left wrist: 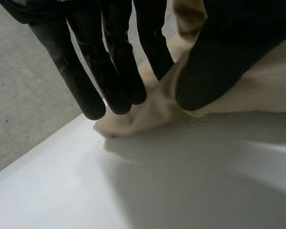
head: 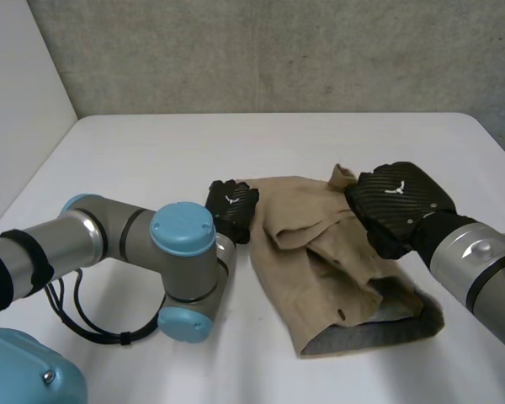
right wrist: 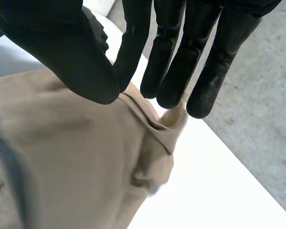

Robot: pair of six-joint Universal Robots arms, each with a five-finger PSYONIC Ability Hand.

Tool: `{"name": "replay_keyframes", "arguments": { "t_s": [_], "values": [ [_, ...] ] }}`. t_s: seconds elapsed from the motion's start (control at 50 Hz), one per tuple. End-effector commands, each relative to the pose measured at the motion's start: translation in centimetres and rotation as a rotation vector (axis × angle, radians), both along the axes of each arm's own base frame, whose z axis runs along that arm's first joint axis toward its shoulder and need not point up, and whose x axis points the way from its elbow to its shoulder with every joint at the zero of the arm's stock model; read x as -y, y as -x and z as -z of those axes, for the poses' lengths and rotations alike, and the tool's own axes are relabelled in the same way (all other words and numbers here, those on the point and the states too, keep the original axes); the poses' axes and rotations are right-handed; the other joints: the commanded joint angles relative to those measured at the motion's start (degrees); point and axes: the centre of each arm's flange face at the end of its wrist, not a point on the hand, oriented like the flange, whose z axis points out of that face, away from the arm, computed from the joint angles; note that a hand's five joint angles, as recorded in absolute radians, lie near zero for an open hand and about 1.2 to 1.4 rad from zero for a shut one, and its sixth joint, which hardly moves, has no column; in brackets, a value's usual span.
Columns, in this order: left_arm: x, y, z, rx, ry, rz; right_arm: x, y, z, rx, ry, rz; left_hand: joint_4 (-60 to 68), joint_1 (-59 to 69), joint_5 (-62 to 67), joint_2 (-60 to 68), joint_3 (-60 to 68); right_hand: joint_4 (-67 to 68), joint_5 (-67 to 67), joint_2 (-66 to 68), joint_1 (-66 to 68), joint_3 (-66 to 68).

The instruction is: Fold the shorts.

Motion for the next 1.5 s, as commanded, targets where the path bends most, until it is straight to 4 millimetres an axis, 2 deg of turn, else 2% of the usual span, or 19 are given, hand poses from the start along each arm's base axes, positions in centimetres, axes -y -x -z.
{"name": "replay_keyframes", "arguments": {
  "t_s": [0.02,0.08,0.22,0.26,0.34,0.42,0.48,0.68,0.76,0.8,0.98,1.02,1.14,1.16,1.18,1.2,1.3,1.36,1.5],
  "values": [
    [-0.4,0.7,-0.1,-0.025,-0.007,0.084,1.5,1.0,-0.7,0.029,0.013,0.056,19.2,17.1,19.9,19.3,19.5,12.0,13.0,12.6,22.8,12.6],
    [-0.7,0.6,-0.2,-0.025,-0.012,0.084,1.8,1.0,-1.0,0.033,0.025,0.065,19.2,17.1,19.9,19.3,19.5,12.0,13.0,12.6,22.8,12.6],
    [-0.3,-1.7,-4.1,-0.054,0.023,0.041,2.6,2.1,-0.5,0.03,-0.011,0.119,19.2,17.1,19.9,19.3,19.5,12.0,13.0,12.6,22.8,12.6],
    [-0.5,-2.2,-4.7,-0.054,0.023,0.035,2.4,2.1,-0.3,0.051,-0.045,0.125,19.2,17.1,19.9,19.3,19.5,-18.1,-17.1,-17.5,-7.3,-17.5],
    [-1.6,-2.8,-5.3,-0.051,0.014,0.038,-0.2,0.9,-1.0,0.1,-0.091,0.06,19.2,17.1,19.9,19.3,19.5,-45.3,-44.2,-44.7,-34.4,-44.7],
    [-2.5,-3.1,-5.4,-0.047,0.002,0.046,-3.4,-0.5,-0.9,0.105,-0.128,-0.06,19.2,17.1,19.9,19.3,19.5,-47.7,-46.6,-47.1,-36.8,-47.1],
    [-2.7,-3.2,-5.3,-0.046,-0.004,0.046,-4.4,-0.6,0.8,0.065,-0.156,-0.109,19.2,17.1,19.9,19.3,19.5,-47.8,-46.8,-47.2,-37.0,-47.2],
    [-2.4,-3.6,-4.9,-0.036,-0.019,0.03,-4.9,-1.1,6.4,-0.106,-0.13,-0.175,19.2,17.1,19.9,19.3,19.5,-41.6,-40.6,-41.0,-30.8,-41.0],
    [-2.8,-4.0,-5.1,-0.024,-0.032,0.027,-3.1,-1.2,7.2,-0.121,-0.053,-0.116,19.2,17.1,19.9,19.3,19.5,-19.1,-18.1,-18.6,-8.3,-18.5],
    [-3.4,-4.6,-5.9,-0.017,-0.044,0.023,-1.3,-1.2,7.0,-0.108,0.027,-0.048,19.2,17.1,19.9,19.3,19.5,11.9,12.9,12.5,22.7,12.5],
    [-6.3,-7.8,-9.2,-0.008,-0.056,0.002,5.1,-2.8,1.7,0.012,0.393,0.081,19.2,17.1,19.9,19.3,19.5,12.0,13.0,12.6,22.8,12.6],
    [-7.1,-8.4,-9.9,-0.012,-0.049,0.003,8.1,-3.4,0.3,0.042,0.462,0.119,19.2,17.1,19.9,19.3,19.5,12.0,13.0,12.6,22.8,12.6],
    [-10.2,-9.6,-12.8,-0.075,-0.007,0.028,16.0,-0.1,1.3,-0.038,0.448,0.344,19.2,17.1,19.9,19.3,19.5,10.7,11.8,11.3,21.6,11.3],
    [-10.5,-9.6,-13.0,-0.085,-0.009,0.033,16.3,0.0,1.4,-0.058,0.434,0.367,19.2,17.1,19.9,19.3,19.5,-9.9,-8.9,-9.4,0.9,-9.3],
    [-10.9,-9.5,-13.1,-0.095,-0.013,0.042,16.2,0.3,1.8,-0.086,0.397,0.394,19.2,17.1,19.9,19.3,19.5,-44.0,-42.9,-43.4,-33.1,-43.4],
    [-11.6,-9.4,-13.2,-0.113,-0.029,0.056,16.0,0.4,2.1,-0.101,0.37,0.405,19.2,17.1,19.9,19.3,19.5,-58.0,-57.0,-57.4,-47.2,-57.4],
    [-12.5,-8.8,-12.9,-0.139,-0.078,0.084,13.1,0.6,2.7,-0.091,0.238,0.394,19.2,17.1,19.9,19.3,19.5,-58.0,-57.0,-57.4,-47.2,-57.4],
    [-12.1,-8.5,-11.8,-0.117,-0.096,0.081,9.6,0.3,1.0,0.008,0.185,0.366,19.2,17.1,19.9,19.3,19.5,-58.0,-57.0,-57.4,-47.2,-57.4],
    [-10.5,-7.6,-10.1,-0.092,-0.129,0.064,3.0,0.6,2.4,0.066,-0.07,0.206,19.2,17.1,19.9,19.3,19.5,-55.2,-54.2,-54.7,-44.4,-54.6]
  ]
}}
